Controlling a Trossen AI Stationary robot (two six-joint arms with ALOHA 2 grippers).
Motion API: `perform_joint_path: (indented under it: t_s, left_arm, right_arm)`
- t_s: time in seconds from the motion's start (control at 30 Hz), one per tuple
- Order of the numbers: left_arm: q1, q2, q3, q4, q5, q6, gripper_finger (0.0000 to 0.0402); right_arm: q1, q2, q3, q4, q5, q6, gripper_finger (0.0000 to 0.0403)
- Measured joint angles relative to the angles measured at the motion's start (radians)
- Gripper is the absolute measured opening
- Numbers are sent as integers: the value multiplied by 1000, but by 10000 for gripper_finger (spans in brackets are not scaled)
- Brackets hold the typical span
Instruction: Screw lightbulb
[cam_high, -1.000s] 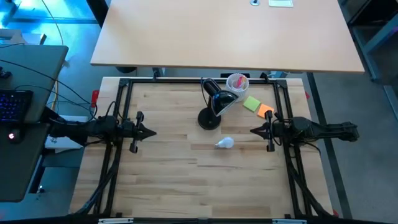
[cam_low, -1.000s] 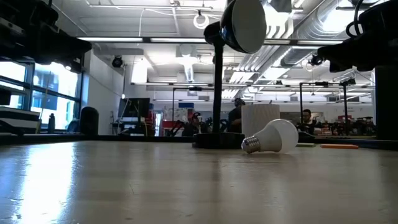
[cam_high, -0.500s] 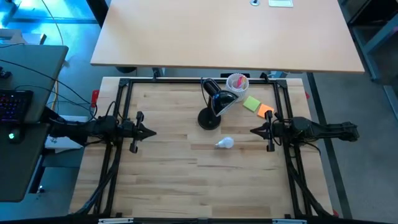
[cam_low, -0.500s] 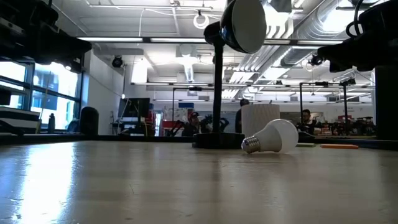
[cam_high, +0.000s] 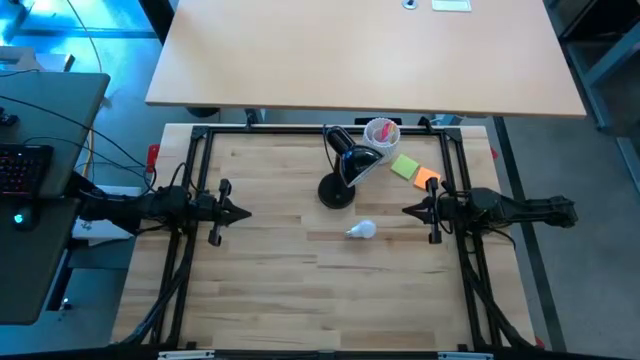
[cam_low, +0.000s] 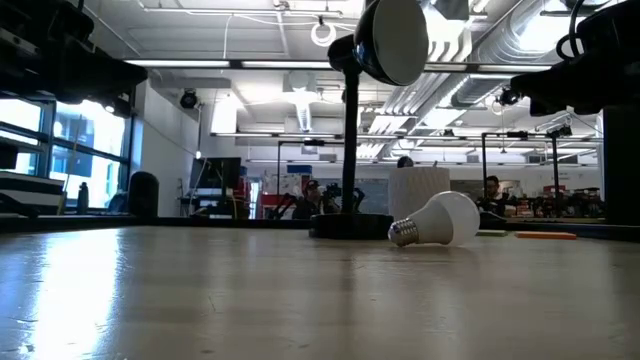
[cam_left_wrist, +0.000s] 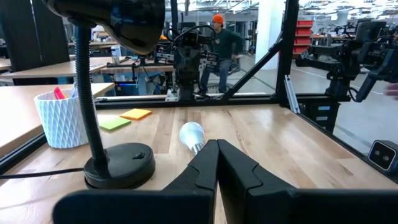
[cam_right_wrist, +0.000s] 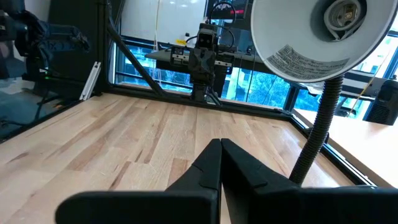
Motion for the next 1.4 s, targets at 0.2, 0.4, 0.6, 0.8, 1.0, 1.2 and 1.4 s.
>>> perform_joint_path:
  t_s: [0.2, 0.4, 0.6, 0.8, 1.0, 1.2, 1.4]
  left_arm:
    - [0, 0, 0, 0, 0, 0, 1]
    - [0, 0, 0, 0, 0, 0, 1]
    - [0, 0, 0, 7, -1, 71, 1]
    - [0, 0, 0, 10, -1, 189, 1]
    - [0, 0, 0, 12, -1, 183, 1]
    - [0, 1, 0, 12, -1, 183, 1]
    - [0, 1, 0, 13, -1, 183, 1]
  right_arm:
    - [0, 0, 0, 0, 0, 0, 2]
    - [0, 0, 0, 40, -24, 92, 2]
    - [0, 0, 0, 361, -35, 414, 2]
    - [62, 87, 0, 651, -141, 445, 2]
    - [141, 284, 0, 753, 74, 477, 2]
    - [119, 412, 24, 444, 109, 594, 2]
    - [36, 496, 140, 46, 22, 549, 16]
